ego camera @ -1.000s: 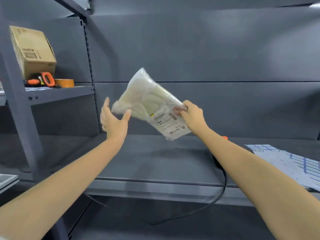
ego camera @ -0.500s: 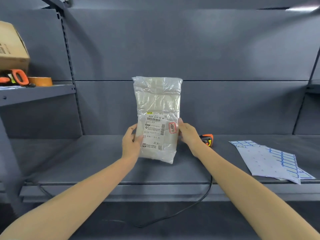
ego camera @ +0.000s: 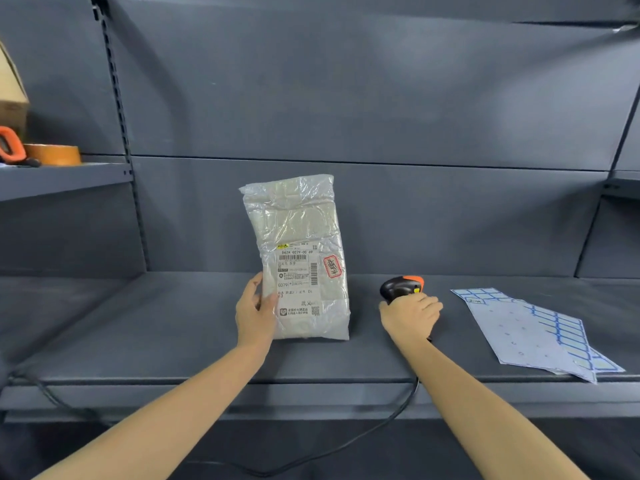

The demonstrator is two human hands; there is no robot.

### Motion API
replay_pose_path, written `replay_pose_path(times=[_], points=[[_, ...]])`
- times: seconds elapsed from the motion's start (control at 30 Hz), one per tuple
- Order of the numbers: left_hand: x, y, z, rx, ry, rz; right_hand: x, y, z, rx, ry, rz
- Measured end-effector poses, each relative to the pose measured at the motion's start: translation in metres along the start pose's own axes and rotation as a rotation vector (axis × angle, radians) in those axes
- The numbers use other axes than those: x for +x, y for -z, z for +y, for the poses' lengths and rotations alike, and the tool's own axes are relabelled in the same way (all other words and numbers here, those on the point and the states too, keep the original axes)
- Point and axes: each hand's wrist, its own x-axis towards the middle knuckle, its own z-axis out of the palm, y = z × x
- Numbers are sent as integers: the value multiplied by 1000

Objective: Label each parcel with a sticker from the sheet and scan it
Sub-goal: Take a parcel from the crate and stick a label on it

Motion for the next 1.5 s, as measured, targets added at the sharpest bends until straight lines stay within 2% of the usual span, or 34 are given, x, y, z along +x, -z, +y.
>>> replay_pose_path(times=[0.13,0.3,0.4,0.47,0.57,0.63,0.77,0.9,1.23,1.5], points=[[-2,3,-1,-42,-29,-24,6,4,1,-90,-86,-106],[-7,4,-1,-82,-43,-37,2,8,-1,-172,-38,-134],[-9,5,0,-101,-54,-46,0,21,-1,9,-2,-160],[-9,5,-1,-107,-46,-53,-10,34,-6,248,31,-203],[-8,5,-3,-114,-35,-55,-41,54,-14,743,47,-332],[-9,6,-2,-125,-40,-63,-67,62,-15,892,75,-368],[-10,6,-1,-136,-55,-80,-114,65,-15,1014,247,-387],[-12,5,-1,-126,-95,-70,-143,59,-18,1042,365,-481],[-12,5,-2,-133,-94,-61,-157,43,-25,1112,292,-611],[-12,7,-3,-123,-104,-74,-151,48,-20,1205,310,-694]])
